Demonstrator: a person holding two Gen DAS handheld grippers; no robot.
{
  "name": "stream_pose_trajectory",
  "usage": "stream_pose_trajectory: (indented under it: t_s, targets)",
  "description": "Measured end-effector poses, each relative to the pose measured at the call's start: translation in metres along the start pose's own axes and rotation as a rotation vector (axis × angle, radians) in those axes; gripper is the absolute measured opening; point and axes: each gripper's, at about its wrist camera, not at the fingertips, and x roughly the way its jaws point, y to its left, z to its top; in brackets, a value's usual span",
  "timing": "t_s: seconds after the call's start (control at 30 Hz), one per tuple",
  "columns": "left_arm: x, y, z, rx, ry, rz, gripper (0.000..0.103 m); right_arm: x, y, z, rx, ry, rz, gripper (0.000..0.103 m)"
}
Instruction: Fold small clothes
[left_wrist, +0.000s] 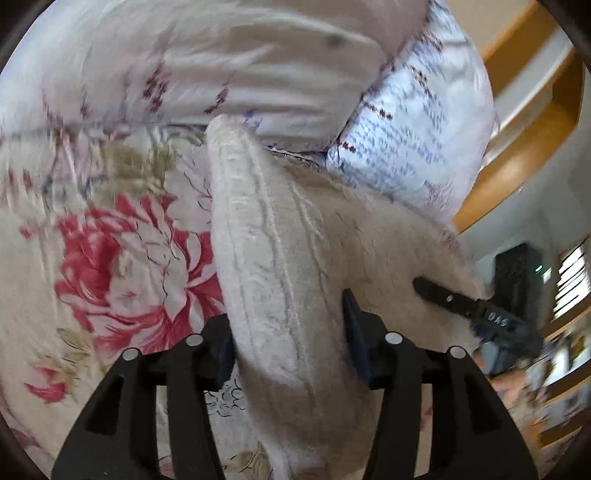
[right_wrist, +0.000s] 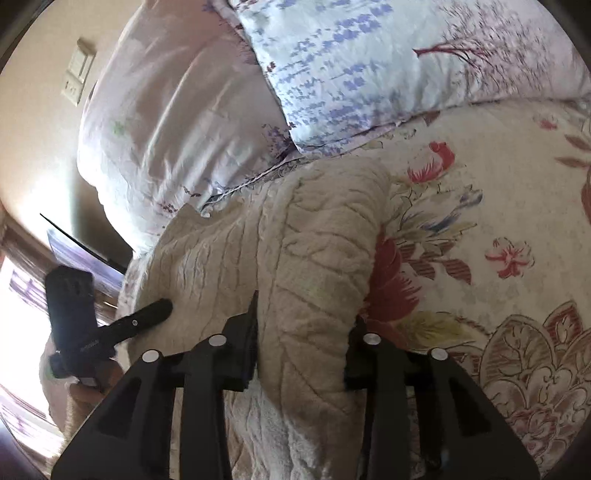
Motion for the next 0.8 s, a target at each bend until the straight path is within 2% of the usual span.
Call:
stream_pose_trajectory:
  t_s: [0.07, 0.17, 0.23, 0.3, 0.37, 0.43, 0.5, 0.57, 0.73, 0.8]
  targets:
    - [-0.004, -0.002, -0.001, 0.013, -0.018, 0.025, 0.061, -0.004, -0.004, 0.002, 0.013, 0.009, -0.002, 0.041]
    - [-0.020, -0.021, -0.008, 0.135, -0.099, 0.191, 0.070, -0.021, -0.008, 0.002, 0.015, -0.021, -0.008, 0.044]
    - [-0.033, -0.039, -0.014, 0.237, -0.198, 0.349, 0.074, -0.037, -0.010, -0.001, 0.010, -0.059, -0.011, 0.044]
    - [-0.044, -0.055, -0.019, 0.314, -0.262, 0.429, 0.076, -0.041, -0.008, 0.000, 0.017, -0.079, -0.013, 0.044]
    - [-0.050, -0.068, -0.021, 0.367, -0.287, 0.441, 0.078, -0.043, -0.009, -0.003, 0.015, -0.085, -0.015, 0.041]
    - [-0.046, -0.078, -0.023, 0.402, -0.274, 0.429, 0.078, -0.044, -0.007, -0.004, -0.003, -0.105, -0.026, 0.019]
    - [-0.038, -0.084, -0.022, 0.415, -0.249, 0.421, 0.078, -0.048, -0.002, -0.004, -0.029, -0.144, -0.066, 0.012]
    - [-0.025, -0.087, -0.021, 0.417, -0.218, 0.430, 0.078, -0.048, 0.002, -0.003, -0.040, -0.160, -0.096, 0.011]
    - [-0.004, -0.073, -0.022, 0.388, -0.127, 0.456, 0.078, -0.032, -0.007, 0.000, -0.013, -0.113, -0.172, 0.011]
    - [0.001, -0.065, -0.019, 0.367, -0.106, 0.437, 0.078, -0.027, -0.009, 0.000, -0.009, -0.104, -0.190, 0.011]
